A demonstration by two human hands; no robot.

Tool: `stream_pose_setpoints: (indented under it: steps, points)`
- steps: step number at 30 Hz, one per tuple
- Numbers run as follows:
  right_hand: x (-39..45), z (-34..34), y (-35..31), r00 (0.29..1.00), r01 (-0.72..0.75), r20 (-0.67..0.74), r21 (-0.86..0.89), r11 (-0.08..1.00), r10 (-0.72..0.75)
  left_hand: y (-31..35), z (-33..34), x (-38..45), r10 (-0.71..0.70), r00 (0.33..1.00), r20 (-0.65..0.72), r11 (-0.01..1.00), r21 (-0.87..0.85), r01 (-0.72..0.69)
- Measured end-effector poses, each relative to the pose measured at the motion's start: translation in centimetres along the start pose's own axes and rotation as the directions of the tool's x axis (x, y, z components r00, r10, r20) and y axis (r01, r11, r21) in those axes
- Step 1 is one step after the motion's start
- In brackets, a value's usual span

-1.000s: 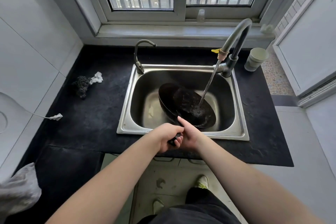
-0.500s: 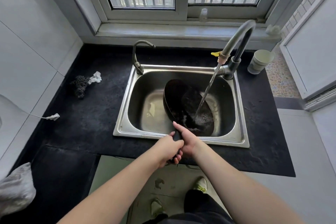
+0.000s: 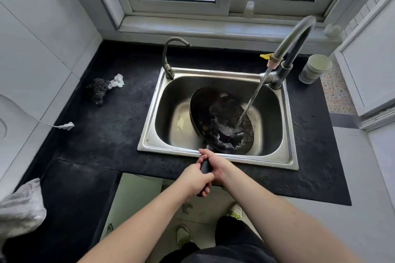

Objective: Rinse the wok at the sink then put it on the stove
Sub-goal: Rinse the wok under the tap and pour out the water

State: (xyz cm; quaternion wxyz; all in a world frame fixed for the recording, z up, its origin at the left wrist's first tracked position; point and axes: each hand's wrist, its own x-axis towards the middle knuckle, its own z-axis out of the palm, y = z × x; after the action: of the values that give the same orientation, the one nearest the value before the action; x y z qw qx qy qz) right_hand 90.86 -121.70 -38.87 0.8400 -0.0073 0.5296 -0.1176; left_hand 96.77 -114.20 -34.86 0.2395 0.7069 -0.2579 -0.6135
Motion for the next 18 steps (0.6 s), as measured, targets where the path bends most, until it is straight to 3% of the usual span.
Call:
stream_pose_setpoints:
  steps: [4,18]
  points:
    - [0.5,0.2,1.2,0.997,0.076,-0.03,0.01,0.997,-0.075,-1.3,-0.3,-0.4,0.034,0.999,-0.017,0.999,0.003,-0.034]
    - [-1.1,0.6,3.4,0.93,0.322,-0.116,-0.194,0.927,-0.348,-4.2,-0.7,-1.5,0.149,0.988,0.04,0.986,-0.087,-0.145]
